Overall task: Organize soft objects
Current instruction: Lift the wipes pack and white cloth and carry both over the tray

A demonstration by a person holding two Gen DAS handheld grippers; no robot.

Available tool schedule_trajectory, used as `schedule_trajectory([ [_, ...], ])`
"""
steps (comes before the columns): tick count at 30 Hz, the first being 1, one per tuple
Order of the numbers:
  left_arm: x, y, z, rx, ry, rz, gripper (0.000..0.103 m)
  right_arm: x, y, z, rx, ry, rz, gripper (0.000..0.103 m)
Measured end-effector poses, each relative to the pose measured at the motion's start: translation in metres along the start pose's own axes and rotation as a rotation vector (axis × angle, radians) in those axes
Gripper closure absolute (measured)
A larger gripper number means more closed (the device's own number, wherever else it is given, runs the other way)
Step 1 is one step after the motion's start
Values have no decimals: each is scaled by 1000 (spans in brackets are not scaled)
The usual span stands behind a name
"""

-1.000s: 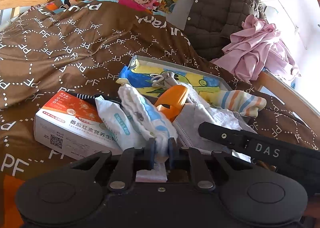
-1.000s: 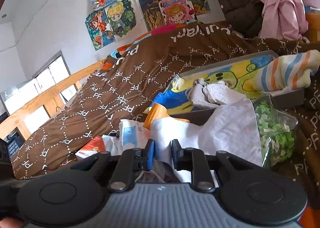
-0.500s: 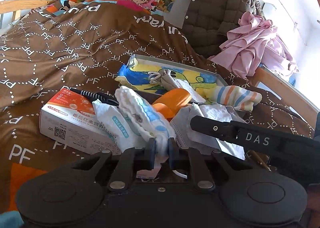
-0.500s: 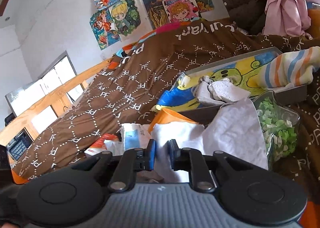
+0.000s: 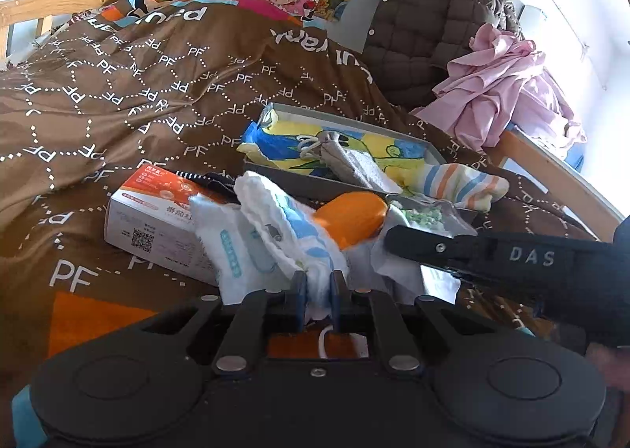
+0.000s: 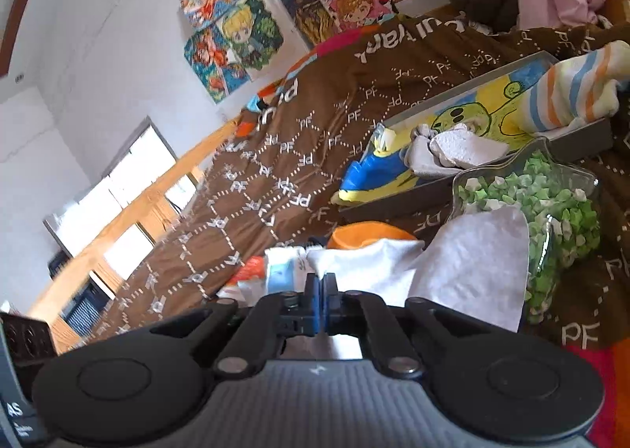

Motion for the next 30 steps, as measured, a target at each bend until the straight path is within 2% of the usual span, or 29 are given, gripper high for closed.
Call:
schedule_trajectory([
  [8,-10,10,-23,-31,-28,14,91,-2,11,-29,-83,-8,34,102],
  [12,-10,22,-34,-14,-70,-68,92,-2,22,-43,-142,0,42,102],
  [17,-15,40,-44,-28,-92,-103,92,-2,35,-60,-211,5,42,102],
  [24,-34,73,-52,-79,-119,-32,92,-5,50,-78,-294,-7,45,102],
  [30,-51,98,-43,-96,-160,13,92,-11,68,-82,-341,-58,3,102],
])
Point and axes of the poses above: each gripper's, at about its wrist camera, not at the fingertips, and z roughly the way its jaws point, x to its left, y to its top, the point moved 3 cm from there along z, roughly the way its jaws point, and after that the axes turned 6 degrees about -z, right-handed, at the moved point
